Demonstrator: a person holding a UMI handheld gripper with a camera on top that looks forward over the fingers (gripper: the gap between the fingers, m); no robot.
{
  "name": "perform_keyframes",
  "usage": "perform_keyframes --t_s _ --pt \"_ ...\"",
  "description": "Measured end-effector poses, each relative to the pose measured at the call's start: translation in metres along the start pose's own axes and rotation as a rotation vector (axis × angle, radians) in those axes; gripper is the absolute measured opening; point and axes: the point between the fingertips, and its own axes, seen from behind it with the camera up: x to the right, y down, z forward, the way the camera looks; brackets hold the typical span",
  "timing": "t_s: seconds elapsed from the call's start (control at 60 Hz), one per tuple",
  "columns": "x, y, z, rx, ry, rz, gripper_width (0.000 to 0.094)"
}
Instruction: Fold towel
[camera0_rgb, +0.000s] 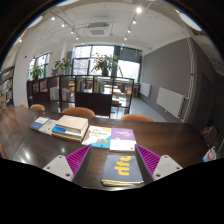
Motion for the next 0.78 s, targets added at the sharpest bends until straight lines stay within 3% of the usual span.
perform_keyframes --t_s 0.4,0.783 --pt "-0.1 0.05 -0.124 -0.015 -0.073 0.082 0.0856" --pt "-0.124 0.064 -0.158 -0.031 -0.082 0.053 0.0858"
